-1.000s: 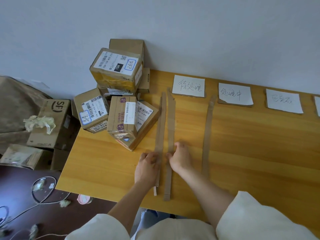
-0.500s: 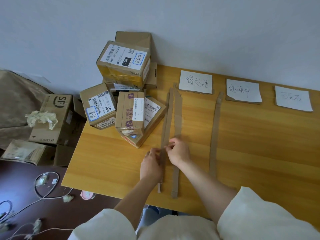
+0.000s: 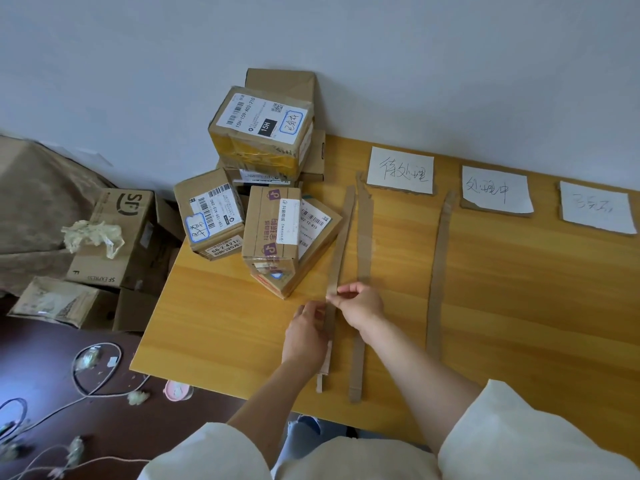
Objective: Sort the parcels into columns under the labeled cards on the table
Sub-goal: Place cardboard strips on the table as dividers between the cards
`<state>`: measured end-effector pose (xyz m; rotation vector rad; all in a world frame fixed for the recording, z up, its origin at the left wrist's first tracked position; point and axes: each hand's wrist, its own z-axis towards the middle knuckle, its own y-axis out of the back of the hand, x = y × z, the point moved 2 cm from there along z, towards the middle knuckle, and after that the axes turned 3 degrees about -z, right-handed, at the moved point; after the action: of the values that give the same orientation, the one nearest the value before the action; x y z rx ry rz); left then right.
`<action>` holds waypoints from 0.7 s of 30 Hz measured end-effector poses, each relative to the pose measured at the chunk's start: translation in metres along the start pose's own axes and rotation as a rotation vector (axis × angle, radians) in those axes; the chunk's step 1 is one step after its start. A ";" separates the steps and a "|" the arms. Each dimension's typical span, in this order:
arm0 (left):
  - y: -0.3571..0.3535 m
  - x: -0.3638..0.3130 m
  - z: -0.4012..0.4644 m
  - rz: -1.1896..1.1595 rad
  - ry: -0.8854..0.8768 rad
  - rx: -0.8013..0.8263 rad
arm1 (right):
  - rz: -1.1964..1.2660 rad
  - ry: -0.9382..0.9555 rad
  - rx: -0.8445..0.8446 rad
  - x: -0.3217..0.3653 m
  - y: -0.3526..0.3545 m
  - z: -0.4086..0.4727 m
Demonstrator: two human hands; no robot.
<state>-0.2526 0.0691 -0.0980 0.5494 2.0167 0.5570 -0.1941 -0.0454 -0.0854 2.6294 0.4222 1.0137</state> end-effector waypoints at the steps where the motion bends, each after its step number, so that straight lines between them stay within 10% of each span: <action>1: 0.001 0.000 -0.001 -0.013 -0.011 0.003 | 0.006 0.005 -0.008 0.000 -0.001 -0.001; 21: -0.053 -0.091 -0.026 -0.069 -0.141 0.034 | 0.158 0.318 -0.271 -0.012 0.177 -0.045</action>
<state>-0.2424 -0.0305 -0.0561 0.5229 1.9065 0.4315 -0.2048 -0.2041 0.0043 2.2936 0.1301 1.4376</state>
